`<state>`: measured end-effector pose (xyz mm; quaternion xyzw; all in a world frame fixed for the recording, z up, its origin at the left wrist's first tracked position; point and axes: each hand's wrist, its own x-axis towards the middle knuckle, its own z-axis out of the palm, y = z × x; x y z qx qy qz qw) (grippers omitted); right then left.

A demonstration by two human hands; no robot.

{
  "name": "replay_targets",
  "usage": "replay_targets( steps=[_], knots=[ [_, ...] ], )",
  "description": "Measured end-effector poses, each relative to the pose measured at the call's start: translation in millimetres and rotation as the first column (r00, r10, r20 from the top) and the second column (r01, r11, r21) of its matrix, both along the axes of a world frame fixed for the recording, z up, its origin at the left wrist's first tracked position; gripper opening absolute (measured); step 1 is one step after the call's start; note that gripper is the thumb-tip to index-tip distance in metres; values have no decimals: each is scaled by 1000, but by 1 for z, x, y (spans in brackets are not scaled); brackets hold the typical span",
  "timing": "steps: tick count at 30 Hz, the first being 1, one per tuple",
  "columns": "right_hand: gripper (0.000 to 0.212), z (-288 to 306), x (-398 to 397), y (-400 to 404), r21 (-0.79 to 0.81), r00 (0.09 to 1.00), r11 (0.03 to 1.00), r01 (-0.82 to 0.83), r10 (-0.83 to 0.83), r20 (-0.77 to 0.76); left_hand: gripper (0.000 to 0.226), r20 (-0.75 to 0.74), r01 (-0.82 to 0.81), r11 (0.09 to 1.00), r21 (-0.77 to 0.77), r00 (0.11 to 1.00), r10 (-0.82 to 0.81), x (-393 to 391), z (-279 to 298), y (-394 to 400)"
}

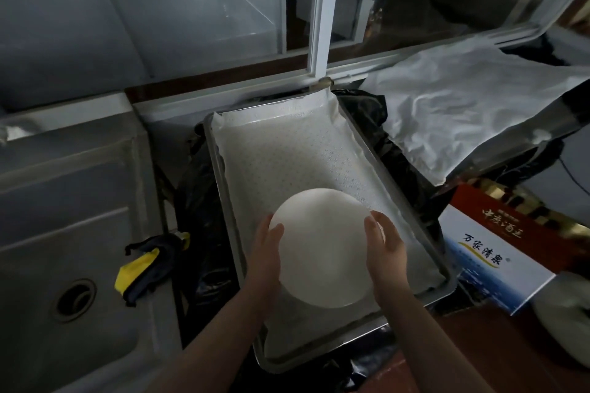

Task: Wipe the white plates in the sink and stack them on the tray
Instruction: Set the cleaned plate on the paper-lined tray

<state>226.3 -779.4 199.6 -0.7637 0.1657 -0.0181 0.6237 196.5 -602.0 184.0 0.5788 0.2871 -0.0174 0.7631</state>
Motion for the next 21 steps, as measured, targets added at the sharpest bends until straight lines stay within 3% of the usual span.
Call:
replay_targets(
  steps=[4, 10, 21],
  knots=[
    [14, -9, 7, -5, 12, 999, 1000, 2, -2, -51, 46, 11, -16, 997, 70, 1000, 15, 5, -4, -5],
    [17, -18, 12, -8, -23, 998, 1000, -16, 14, -57, 51, 1, -24, 991, 130, 1000, 24, 6, -13, -8],
    [16, -31, 26, -9, -136, 999, 991, -18, 13, -42, 55, 25, 98, 919, 381, 993, -116, 11, -15, -5]
  ],
)
